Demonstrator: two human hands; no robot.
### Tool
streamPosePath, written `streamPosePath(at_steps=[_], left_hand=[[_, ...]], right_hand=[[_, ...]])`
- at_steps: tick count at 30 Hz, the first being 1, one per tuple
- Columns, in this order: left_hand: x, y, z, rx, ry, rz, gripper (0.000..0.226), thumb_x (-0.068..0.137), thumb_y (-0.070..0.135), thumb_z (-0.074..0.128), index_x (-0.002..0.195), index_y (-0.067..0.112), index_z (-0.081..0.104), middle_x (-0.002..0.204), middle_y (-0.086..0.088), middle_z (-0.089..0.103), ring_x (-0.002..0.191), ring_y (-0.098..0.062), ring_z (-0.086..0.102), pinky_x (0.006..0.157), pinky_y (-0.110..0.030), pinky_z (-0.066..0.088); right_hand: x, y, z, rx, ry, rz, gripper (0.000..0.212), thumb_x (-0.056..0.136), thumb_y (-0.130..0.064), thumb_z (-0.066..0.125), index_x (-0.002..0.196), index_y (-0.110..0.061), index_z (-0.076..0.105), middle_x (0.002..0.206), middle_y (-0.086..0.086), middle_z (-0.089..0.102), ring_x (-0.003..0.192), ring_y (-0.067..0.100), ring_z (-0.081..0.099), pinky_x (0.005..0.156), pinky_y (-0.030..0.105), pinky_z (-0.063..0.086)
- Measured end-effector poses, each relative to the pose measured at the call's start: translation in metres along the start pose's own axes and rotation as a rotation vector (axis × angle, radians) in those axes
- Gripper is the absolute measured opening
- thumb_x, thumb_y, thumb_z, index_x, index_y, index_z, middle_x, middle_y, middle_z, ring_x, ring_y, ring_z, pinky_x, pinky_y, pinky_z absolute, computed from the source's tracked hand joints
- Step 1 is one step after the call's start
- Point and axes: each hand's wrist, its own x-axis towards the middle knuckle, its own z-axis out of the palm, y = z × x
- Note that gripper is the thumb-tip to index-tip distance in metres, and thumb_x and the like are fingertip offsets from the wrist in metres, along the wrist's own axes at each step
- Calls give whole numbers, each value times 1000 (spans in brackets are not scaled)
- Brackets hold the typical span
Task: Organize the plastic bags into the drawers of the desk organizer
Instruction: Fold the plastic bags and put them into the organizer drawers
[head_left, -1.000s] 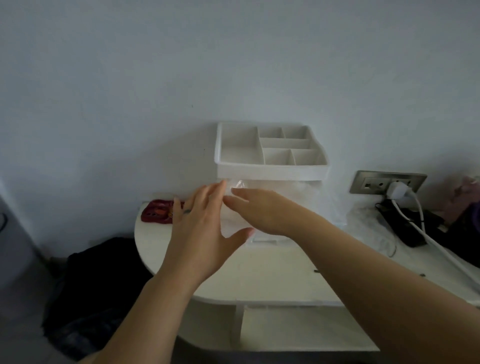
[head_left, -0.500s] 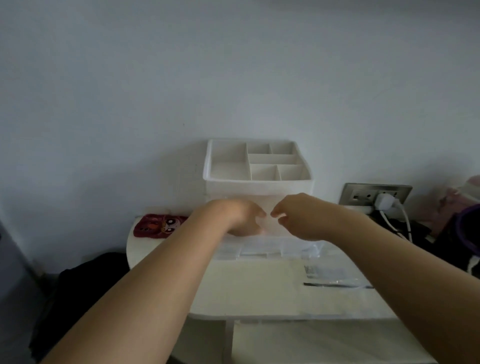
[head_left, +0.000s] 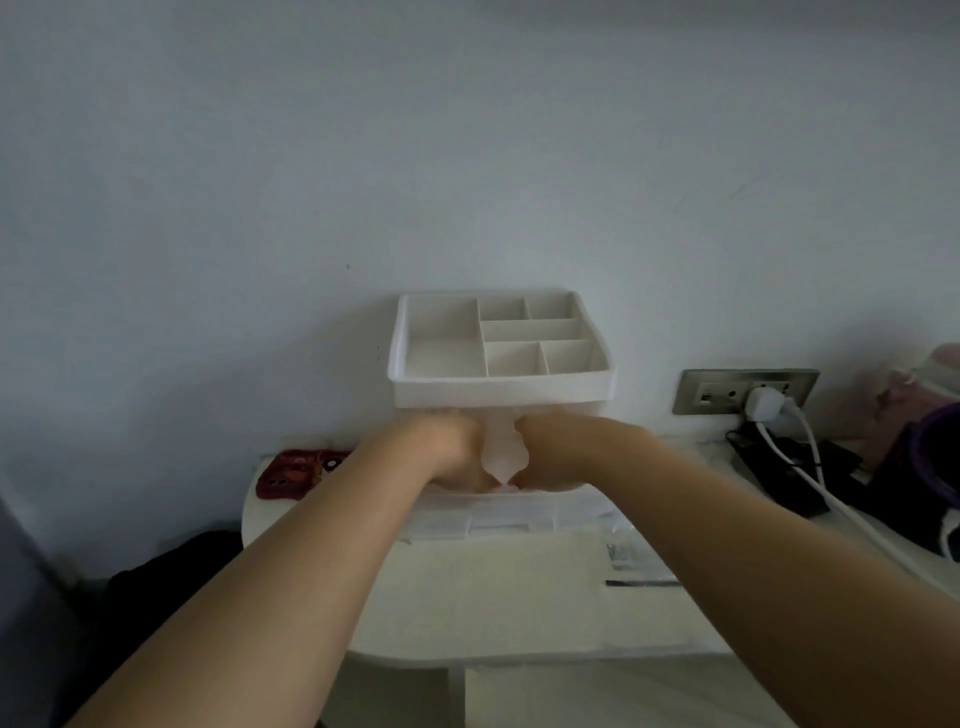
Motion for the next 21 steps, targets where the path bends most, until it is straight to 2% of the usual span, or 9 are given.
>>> streamPosePath(at_steps=[3,5,7,9,11,13,15,18,21], left_hand=[[7,-3,8,29,-5,-92,63,89,48,54,142,22,33,151,-8,22,129,-32,37,105,-43,34],[9,-2,10,-38,-10,-75,64,91,46,52,145,20,28,151,-7,23,129,-32,37,106,-41,34],[6,1,8,-56,-24,-5,57,92,44,51,141,19,37,147,-6,33,127,-29,40,101,-33,34],[-2,-1,4,-94,21,12,56,92,43,53,141,20,39,146,-4,38,129,-26,39,98,-31,31],[-11,-8,2,-123,83,9,62,92,43,54,146,20,32,151,-1,33,136,-21,34,105,-28,27],[-26,-11,3,-139,186,68,61,92,44,53,146,22,33,152,2,32,137,-15,33,106,-23,24],[-40,-5,9,-267,331,169,51,92,38,55,140,26,43,144,6,44,127,-7,44,102,-20,32],[-61,16,24,-470,584,356,33,92,25,57,125,30,57,120,17,58,101,10,54,83,-4,42],[-72,39,49,-480,630,541,26,91,21,56,116,26,63,104,17,61,93,8,57,78,-6,45]], right_hand=[[9,6,7,-68,-44,52,44,92,-37,55,129,-14,51,128,5,54,119,26,48,101,32,37],[12,9,8,-50,-47,35,41,92,-35,55,127,-13,53,127,4,55,117,25,49,99,31,37],[6,12,6,-19,-36,7,43,93,-34,54,131,-13,50,132,5,52,120,24,48,102,32,36],[-8,17,-1,-1,38,-31,51,95,-36,52,139,-13,42,142,4,46,128,21,44,106,32,32],[-28,24,-10,51,151,-121,50,96,-36,50,141,-17,40,143,0,45,126,13,46,103,23,31],[-50,30,-17,168,274,-195,41,94,-35,52,134,-22,50,130,-7,57,109,2,56,93,13,36],[-68,41,-17,298,404,-221,28,91,-35,56,118,-30,62,107,-18,65,87,-9,60,80,5,42],[-86,62,-2,455,596,-194,8,86,-34,61,88,-31,69,75,-16,69,71,-4,64,65,7,50],[-94,86,29,538,649,-133,11,81,-35,63,74,-28,66,69,-18,68,61,-5,63,58,7,48]])
